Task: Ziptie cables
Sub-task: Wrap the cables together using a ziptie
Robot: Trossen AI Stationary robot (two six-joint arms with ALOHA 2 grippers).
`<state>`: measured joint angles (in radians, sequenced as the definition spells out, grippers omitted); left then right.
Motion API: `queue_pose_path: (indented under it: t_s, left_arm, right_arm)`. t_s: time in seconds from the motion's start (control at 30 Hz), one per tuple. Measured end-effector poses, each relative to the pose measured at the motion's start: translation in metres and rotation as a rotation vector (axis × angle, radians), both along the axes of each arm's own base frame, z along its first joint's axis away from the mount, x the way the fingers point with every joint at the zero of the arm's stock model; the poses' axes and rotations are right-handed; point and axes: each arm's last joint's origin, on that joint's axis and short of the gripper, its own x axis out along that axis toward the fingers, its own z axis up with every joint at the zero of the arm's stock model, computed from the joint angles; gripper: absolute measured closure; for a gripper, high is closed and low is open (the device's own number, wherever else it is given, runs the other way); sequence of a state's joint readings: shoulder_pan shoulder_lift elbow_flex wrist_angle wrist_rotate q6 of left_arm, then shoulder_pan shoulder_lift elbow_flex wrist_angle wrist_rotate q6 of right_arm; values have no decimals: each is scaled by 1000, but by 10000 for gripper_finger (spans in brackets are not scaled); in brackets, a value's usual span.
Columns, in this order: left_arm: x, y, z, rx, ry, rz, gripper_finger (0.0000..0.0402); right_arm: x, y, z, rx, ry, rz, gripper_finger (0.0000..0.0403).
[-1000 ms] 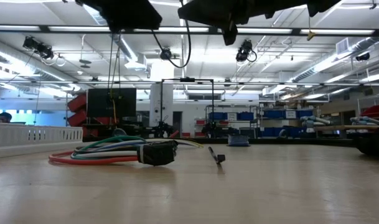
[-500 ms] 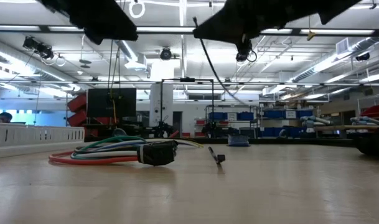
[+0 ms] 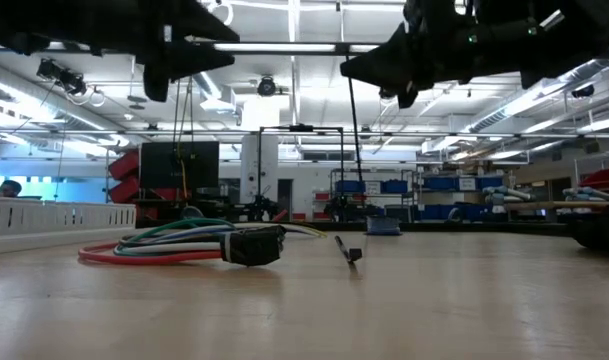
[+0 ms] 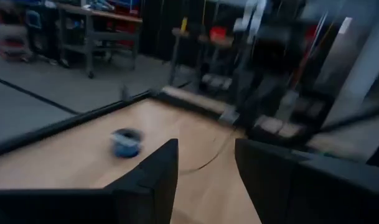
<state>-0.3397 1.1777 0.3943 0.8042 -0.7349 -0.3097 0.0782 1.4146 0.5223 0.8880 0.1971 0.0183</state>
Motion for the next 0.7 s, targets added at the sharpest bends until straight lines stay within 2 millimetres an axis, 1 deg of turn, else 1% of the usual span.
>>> queue_pose_path:
  t_s: [0.07, 0.13, 0.23, 0.37, 0.5, 0.7]
  left_arm:
    - [5, -2, -2, -52, -52, -17, 249]
    - [12, -3, -2, -74, -107, -71, 249]
    - [24, -3, -5, -4, -82, -125, 249]
    - [40, 2, -10, 94, -23, -94, 249]
    - [53, 9, -11, 143, 2, -74, 249]
    - [67, 16, 0, 161, -41, -162, 249]
  right_arm:
    - [2, -2, 1, -55, 5, -17, 403]
    - [4, -5, 4, -65, -4, -19, 403]
    - [10, -11, 15, 5, -45, 59, 403]
    - [14, -16, 23, 73, -68, 133, 403]
    - [14, -16, 23, 128, -68, 148, 403]
    - [14, -10, 19, 140, -29, 164, 403]
